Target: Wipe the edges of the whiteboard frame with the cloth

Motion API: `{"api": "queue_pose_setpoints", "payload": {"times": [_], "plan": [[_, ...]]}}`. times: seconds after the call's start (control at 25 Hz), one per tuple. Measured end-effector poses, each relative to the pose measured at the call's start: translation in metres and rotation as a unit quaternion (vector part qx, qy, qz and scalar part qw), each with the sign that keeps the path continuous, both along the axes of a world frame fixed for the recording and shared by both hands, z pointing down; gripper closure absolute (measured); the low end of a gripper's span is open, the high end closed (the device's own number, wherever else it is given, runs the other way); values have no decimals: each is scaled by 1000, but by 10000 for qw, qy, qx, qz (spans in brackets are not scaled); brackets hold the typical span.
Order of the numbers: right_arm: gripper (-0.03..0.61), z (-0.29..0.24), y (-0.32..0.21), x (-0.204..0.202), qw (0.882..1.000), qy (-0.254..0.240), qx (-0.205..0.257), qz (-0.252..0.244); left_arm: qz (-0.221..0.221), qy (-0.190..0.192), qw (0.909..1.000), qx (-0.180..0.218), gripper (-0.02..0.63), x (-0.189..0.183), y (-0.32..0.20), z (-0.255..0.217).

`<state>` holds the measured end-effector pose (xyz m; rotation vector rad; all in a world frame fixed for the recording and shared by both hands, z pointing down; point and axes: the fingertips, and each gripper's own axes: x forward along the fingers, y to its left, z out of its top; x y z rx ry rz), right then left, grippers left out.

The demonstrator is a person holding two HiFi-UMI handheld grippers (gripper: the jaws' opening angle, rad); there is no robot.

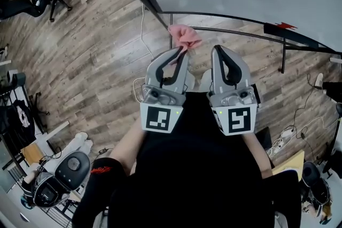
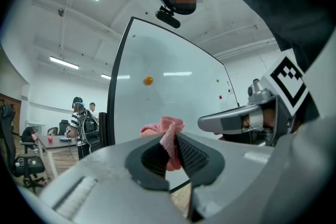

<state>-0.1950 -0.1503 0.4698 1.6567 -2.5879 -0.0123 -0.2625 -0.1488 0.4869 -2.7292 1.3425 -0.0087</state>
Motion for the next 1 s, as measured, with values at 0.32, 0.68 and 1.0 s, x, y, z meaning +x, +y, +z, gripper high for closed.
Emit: {"api": "queue_pose_setpoints", "payload": {"times": [0.32, 0.68, 1.0], "plan": [[578, 5, -4, 7, 9999, 93, -108, 66, 113, -5, 9999, 24, 592, 9, -4, 1], [578, 7, -3, 12, 9998, 140, -149, 81, 57, 8, 10000, 3, 592, 11, -3, 2], [578, 9, 1, 14, 9997, 166, -188, 62, 60, -50, 10000, -15, 592, 12, 1, 4]]}}
